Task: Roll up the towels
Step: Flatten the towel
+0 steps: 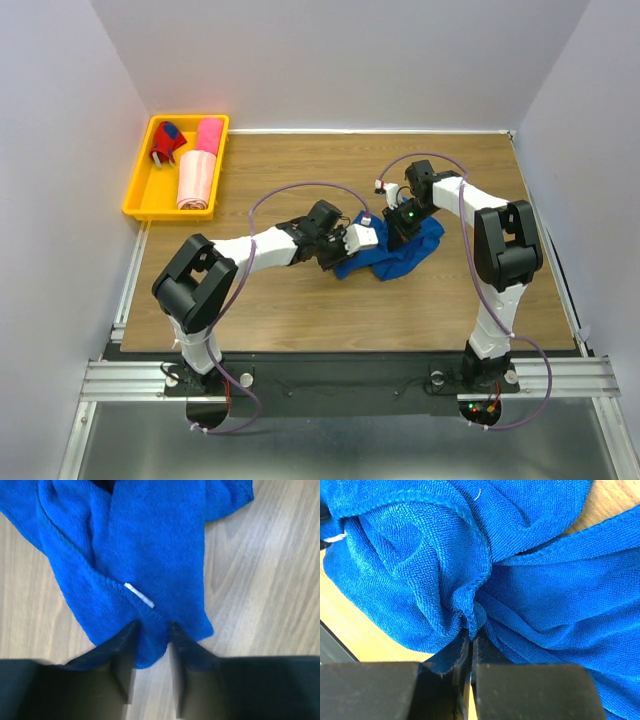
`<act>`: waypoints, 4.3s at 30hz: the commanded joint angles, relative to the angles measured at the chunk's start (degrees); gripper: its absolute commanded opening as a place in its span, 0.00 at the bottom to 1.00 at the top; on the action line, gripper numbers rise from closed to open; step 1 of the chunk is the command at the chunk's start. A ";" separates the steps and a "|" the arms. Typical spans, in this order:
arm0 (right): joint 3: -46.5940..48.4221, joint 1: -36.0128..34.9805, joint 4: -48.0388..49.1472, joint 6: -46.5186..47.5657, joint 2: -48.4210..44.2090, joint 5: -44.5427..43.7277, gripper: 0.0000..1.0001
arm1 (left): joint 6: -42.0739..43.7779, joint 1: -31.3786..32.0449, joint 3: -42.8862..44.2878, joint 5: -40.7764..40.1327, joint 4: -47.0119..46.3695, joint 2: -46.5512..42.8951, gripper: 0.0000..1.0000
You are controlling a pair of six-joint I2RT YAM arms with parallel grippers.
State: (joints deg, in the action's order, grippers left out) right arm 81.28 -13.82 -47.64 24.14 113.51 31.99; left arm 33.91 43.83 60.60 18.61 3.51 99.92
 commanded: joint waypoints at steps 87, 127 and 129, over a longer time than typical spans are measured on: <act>23.23 43.53 -15.91 3.45 -1.80 7.65 0.01 | -2.80 -31.62 12.71 4.86 10.90 -15.10 0.00; 24.81 57.24 -31.46 8.12 -20.27 20.13 0.01 | -4.20 -33.64 3.39 5.30 21.01 -50.09 0.00; 25.59 57.16 -31.55 7.59 -17.56 20.92 0.00 | -4.64 -33.64 2.86 4.42 20.05 -48.42 0.00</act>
State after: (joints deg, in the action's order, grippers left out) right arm 106.10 43.20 -76.93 31.07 94.15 50.11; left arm 28.40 10.39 63.86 23.77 23.14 49.36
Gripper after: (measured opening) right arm 0.012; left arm 0.025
